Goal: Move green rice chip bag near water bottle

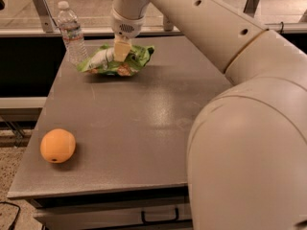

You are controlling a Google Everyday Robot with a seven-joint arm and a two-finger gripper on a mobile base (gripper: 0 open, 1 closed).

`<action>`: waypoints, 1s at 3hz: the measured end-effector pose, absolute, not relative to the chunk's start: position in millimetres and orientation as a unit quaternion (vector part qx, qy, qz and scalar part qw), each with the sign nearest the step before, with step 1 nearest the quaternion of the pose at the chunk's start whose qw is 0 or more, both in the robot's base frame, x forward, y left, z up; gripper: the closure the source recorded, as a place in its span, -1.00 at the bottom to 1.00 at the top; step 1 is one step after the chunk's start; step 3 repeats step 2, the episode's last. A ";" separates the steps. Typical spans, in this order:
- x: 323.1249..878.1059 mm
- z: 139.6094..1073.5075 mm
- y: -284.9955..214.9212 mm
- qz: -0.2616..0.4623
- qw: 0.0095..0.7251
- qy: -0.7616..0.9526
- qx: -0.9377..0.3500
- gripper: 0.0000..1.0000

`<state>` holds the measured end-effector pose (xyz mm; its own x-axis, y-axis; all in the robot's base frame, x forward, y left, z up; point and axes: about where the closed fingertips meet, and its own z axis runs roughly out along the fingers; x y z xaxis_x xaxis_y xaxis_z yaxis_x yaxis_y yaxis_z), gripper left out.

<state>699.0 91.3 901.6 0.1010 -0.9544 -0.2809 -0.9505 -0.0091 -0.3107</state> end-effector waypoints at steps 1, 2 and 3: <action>699.2 898.0 93.7 -0.003 0.212 0.670 -0.711 -1.00; 699.2 897.9 93.7 -0.003 0.212 0.670 -0.711 -1.00; 699.2 897.9 93.7 -0.003 0.212 0.670 -0.711 -1.00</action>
Offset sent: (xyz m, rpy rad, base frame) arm 0.0000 0.0015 -0.0020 -0.0008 0.0029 0.0018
